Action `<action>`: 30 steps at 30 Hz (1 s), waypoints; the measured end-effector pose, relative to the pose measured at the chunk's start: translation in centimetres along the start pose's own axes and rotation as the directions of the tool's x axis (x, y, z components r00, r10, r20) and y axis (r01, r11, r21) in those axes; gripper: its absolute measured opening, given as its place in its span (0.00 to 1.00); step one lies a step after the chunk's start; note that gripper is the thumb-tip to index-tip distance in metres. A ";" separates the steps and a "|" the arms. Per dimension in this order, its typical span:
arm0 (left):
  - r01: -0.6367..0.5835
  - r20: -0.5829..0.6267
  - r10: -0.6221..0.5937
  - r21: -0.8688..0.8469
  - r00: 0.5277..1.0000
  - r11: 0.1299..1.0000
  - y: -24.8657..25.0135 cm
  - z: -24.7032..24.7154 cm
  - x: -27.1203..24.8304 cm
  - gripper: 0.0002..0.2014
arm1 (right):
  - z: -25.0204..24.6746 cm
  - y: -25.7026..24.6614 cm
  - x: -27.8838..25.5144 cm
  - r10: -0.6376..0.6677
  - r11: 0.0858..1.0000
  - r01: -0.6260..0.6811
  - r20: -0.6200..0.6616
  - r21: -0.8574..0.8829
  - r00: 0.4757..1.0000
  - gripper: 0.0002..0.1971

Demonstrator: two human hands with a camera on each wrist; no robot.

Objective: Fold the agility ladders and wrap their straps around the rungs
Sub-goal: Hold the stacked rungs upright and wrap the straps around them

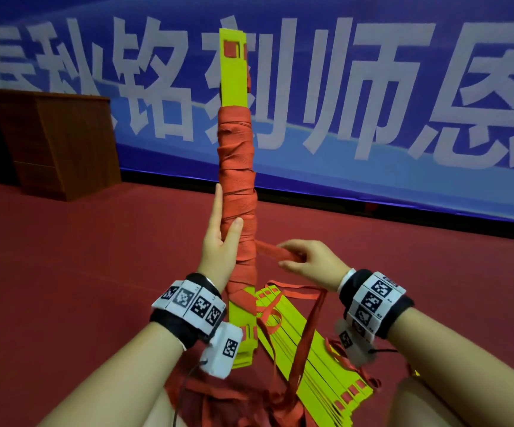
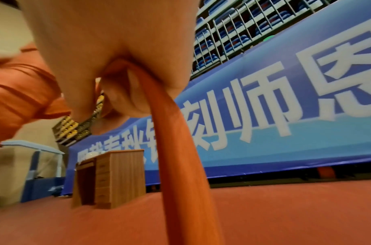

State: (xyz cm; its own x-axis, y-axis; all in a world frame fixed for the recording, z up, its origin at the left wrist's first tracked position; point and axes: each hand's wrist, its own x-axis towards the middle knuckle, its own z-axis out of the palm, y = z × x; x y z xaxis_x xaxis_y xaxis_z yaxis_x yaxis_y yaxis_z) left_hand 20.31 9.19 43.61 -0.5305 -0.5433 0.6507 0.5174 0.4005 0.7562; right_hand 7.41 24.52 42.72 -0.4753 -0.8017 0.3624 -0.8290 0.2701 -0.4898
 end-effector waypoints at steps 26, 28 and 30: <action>0.092 0.078 -0.087 -0.056 0.993 0.994 -1.0 0.1 -0.5 0.31 | 0.6 6.4 -3.4 0.479 0.876 -0.431 0.298 -0.216 0.825 0.37; 0.099 0.104 -0.090 -0.077 0.990 0.992 -0.8 0.6 -0.9 0.30 | 1.1 5.4 -3.3 0.441 0.886 -0.463 0.345 -0.022 0.828 0.35; 0.102 0.131 -0.090 -0.088 0.987 0.991 -0.6 1.1 -1.2 0.31 | 1.6 3.8 -2.8 0.395 0.852 -0.472 0.314 0.226 0.863 0.30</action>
State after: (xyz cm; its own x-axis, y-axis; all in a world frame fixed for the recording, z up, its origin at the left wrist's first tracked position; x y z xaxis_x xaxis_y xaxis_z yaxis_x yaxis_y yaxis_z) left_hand 19.90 10.40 42.39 -0.6581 -0.4761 0.5833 0.5179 0.2761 0.8097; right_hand 6.09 26.93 38.54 -0.6454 -0.7528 -0.1296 -0.4155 0.4883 -0.7674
